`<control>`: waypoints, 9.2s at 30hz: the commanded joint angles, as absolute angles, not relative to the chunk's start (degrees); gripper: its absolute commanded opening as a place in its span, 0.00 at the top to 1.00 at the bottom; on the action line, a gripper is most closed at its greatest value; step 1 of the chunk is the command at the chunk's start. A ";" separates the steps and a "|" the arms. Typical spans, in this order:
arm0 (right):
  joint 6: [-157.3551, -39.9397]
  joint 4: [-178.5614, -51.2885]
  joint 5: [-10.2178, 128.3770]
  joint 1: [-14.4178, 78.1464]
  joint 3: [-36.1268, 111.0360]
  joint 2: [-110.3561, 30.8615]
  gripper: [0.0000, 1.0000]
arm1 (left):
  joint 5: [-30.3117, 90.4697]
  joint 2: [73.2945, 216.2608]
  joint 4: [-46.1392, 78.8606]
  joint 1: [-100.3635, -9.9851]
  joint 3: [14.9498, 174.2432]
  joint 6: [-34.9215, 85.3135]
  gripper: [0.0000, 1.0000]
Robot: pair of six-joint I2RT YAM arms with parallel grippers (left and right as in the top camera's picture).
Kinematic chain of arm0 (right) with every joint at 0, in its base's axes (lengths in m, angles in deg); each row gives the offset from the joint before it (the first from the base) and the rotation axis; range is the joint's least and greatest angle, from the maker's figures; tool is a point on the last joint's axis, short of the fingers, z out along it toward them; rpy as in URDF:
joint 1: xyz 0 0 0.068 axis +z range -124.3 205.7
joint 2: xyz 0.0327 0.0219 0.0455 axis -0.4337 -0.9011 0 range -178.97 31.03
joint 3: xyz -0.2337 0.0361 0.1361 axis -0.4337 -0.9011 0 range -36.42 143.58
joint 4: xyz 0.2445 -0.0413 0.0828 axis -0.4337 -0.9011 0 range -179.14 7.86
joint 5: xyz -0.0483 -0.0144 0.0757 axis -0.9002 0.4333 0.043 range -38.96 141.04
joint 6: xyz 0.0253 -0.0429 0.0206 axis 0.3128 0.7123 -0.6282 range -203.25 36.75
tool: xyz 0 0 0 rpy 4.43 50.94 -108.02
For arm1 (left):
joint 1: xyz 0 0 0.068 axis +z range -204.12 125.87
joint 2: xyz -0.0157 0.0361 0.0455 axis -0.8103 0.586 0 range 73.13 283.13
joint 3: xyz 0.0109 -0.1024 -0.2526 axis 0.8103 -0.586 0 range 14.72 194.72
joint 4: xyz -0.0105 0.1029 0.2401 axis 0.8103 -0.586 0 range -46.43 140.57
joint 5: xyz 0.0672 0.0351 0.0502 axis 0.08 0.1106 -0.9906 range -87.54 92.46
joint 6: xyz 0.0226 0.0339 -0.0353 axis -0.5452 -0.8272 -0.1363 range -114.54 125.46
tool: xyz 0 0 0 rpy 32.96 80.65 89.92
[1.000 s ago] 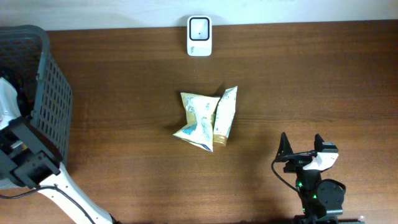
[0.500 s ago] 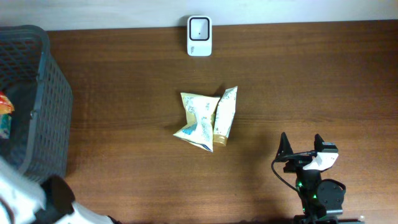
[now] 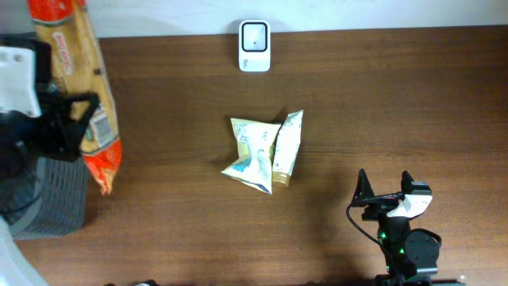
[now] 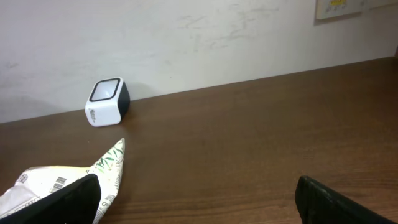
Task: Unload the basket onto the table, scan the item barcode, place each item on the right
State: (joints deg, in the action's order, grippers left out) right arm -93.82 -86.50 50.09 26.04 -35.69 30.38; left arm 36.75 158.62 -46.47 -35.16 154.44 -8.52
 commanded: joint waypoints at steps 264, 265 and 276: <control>-97.66 -147.04 55.16 31.09 45.55 -86.64 0.55 | 0.73 175.89 -18.34 -41.79 138.24 -3.05 0.01; -101.58 -147.66 50.59 29.43 45.57 -84.52 0.55 | 0.70 175.89 -18.34 -41.79 138.24 -3.05 0.01; -87.74 -144.29 78.24 7.31 44.44 -69.68 0.14 | 0.70 175.89 -18.34 -41.79 138.24 -3.05 0.01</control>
